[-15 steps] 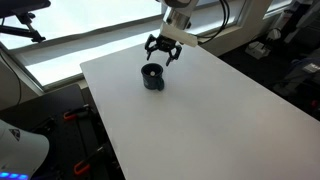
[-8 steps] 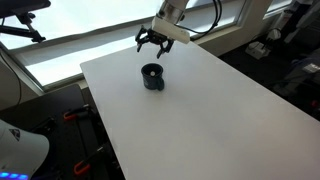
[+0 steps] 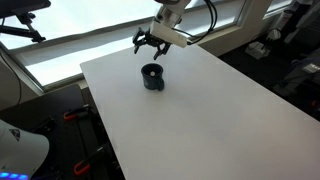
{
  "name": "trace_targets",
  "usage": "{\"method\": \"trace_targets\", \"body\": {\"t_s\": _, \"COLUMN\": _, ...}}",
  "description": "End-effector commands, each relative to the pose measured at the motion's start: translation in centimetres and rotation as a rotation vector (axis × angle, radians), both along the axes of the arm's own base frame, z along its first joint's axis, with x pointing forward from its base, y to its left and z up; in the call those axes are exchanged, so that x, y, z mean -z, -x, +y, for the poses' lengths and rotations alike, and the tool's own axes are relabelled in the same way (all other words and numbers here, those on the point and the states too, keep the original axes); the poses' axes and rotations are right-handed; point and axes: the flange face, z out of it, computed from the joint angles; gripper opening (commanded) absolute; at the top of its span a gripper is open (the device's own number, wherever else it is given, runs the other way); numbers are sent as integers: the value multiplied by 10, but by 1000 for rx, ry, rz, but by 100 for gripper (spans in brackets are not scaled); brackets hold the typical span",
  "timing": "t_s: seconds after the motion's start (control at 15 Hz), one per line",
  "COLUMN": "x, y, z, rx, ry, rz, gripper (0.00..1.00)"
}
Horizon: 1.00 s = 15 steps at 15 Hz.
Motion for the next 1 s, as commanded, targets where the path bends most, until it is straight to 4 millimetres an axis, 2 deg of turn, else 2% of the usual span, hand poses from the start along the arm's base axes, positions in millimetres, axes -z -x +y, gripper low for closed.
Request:
{"method": "trace_targets", "body": {"t_s": 0.0, "x": -2, "y": -5, "z": 0, "rx": -60, "ry": -7, "rz": -7, "gripper": 100}}
{"method": "trace_targets", "body": {"t_s": 0.93, "x": 43, "y": 1, "z": -28, "rx": -16, "ry": -19, "rz": 94, "gripper": 100}}
